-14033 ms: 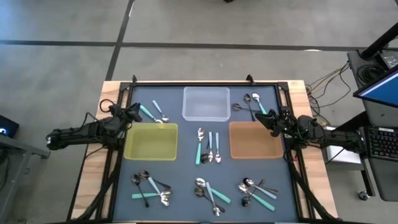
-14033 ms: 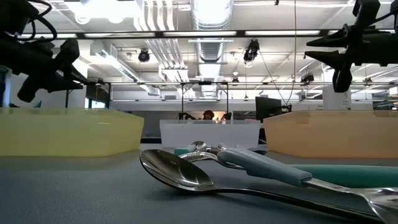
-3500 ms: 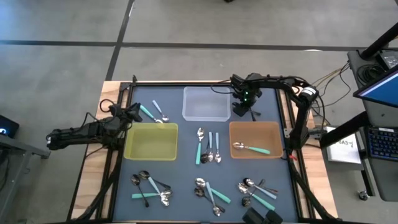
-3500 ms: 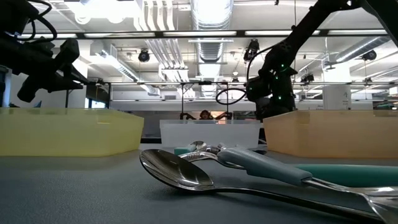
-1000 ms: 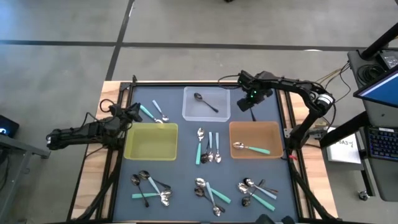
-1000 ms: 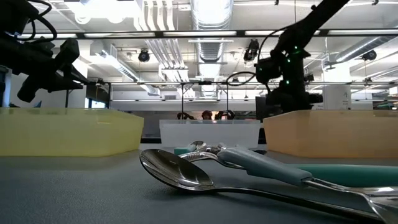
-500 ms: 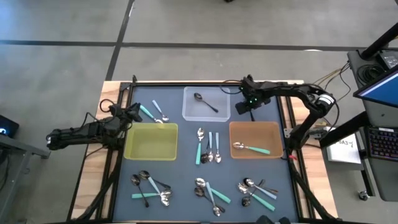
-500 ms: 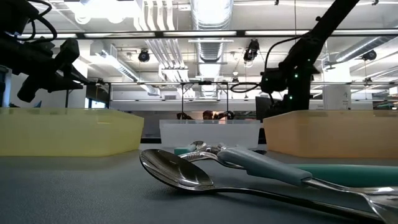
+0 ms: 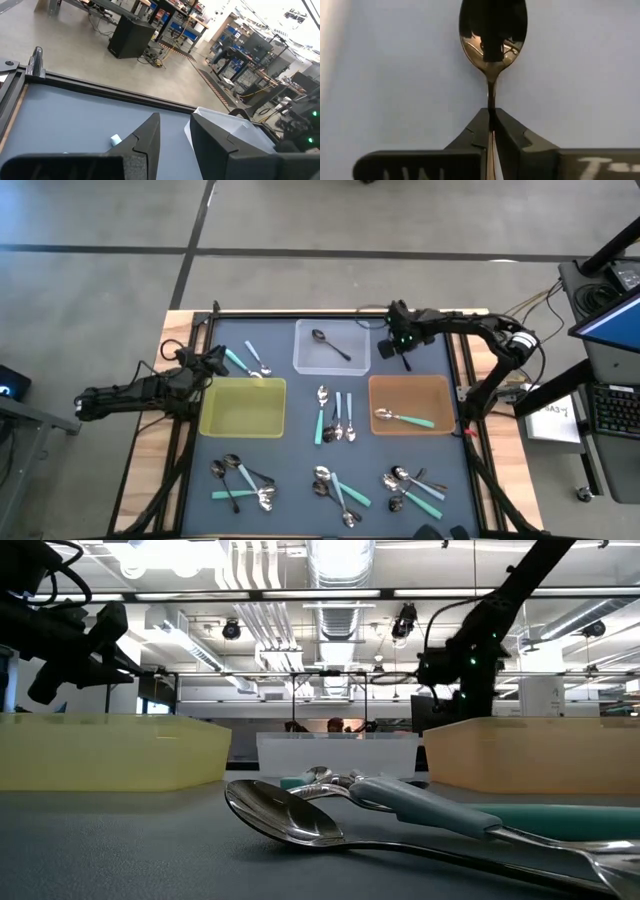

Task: Sort silverware by color (type)
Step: Put the black spoon into the transparent bin

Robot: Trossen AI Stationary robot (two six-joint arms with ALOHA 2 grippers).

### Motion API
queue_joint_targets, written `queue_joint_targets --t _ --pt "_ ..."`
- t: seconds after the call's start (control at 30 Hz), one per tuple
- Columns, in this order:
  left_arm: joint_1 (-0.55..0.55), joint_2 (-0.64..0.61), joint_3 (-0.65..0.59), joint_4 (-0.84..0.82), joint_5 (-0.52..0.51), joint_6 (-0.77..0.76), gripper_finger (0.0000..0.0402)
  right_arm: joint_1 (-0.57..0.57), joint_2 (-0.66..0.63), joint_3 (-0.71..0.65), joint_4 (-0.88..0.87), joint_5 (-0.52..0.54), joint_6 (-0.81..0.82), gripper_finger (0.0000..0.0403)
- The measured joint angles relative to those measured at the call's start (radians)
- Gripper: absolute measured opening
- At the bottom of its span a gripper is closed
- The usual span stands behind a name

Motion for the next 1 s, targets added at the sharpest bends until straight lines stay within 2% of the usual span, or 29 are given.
queue_joint_targets --t 0.23,0.4,0.57,0.67,0.77,1.0 --pt "0.0 0.0 0.0 0.0 0.0 0.0 0.0089 0.037 -0.067 0.21 -0.004 0.052 0.014 0.0009" --pt "0.0 0.0 0.0 0.0 0.0 0.0 0.0089 0.152 -0.066 0.341 0.081 0.048 -0.05 0.0009" --pt "0.0 0.0 0.0 0.0 0.0 0.0 0.0089 0.304 -0.012 0.389 0.163 0.047 -0.092 0.0009" --pt "0.0 0.0 0.0 0.0 0.0 0.0 0.0089 0.365 0.035 0.402 0.187 0.1 -0.091 0.0009" --pt "0.0 0.0 0.0 0.0 0.0 0.0 0.0089 0.401 0.097 0.415 0.183 0.147 -0.091 0.0009" --pt "0.0 0.0 0.0 0.0 0.0 0.0 0.0089 0.426 0.191 0.446 0.208 0.145 0.009 0.0034"
